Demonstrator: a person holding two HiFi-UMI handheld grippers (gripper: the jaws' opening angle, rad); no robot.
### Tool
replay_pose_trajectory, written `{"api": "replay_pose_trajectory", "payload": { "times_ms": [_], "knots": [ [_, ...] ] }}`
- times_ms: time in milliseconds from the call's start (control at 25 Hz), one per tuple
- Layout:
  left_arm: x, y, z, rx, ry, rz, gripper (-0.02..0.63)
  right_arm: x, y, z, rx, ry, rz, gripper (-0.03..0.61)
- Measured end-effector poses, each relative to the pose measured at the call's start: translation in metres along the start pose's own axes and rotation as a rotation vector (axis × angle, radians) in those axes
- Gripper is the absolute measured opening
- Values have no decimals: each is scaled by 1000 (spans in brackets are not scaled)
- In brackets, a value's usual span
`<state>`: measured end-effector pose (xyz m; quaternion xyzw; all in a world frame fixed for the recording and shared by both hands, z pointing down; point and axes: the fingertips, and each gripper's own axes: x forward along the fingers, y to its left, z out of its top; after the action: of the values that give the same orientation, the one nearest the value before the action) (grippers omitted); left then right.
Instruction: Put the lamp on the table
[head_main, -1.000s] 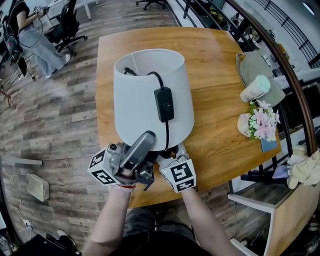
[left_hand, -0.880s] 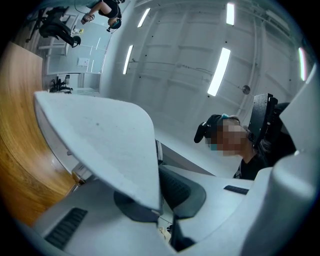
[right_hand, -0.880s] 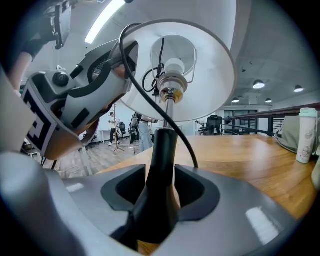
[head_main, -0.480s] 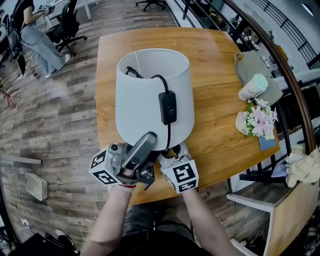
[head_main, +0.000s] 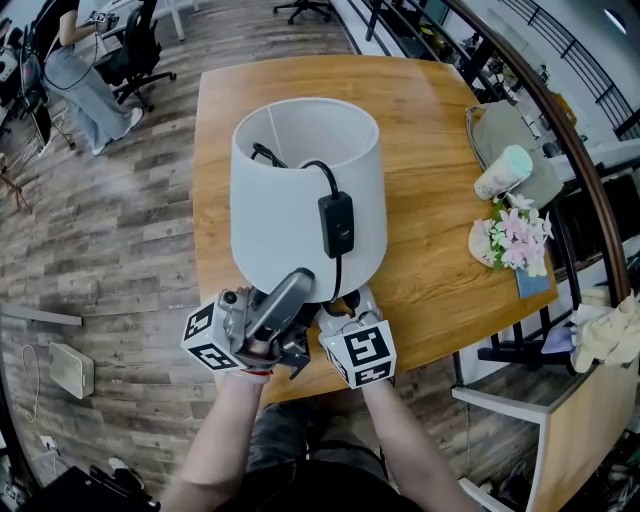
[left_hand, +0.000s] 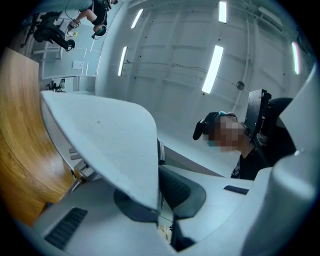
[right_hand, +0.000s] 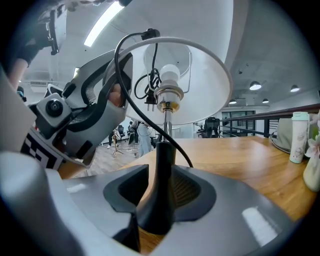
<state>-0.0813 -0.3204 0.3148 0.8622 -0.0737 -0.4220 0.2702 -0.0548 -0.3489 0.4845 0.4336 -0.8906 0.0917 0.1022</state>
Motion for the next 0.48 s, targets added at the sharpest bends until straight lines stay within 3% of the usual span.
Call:
{"api": "replay_pose_trajectory", "payload": {
  "times_ms": [320, 480],
  "knots": [
    [-4, -9, -12, 14, 14, -1, -2, -14, 1, 3, -4, -7, -33, 13],
    [-6, -14, -19, 19, 25, 3, 0, -19, 4, 3, -5, -9, -27, 9]
  ]
}}
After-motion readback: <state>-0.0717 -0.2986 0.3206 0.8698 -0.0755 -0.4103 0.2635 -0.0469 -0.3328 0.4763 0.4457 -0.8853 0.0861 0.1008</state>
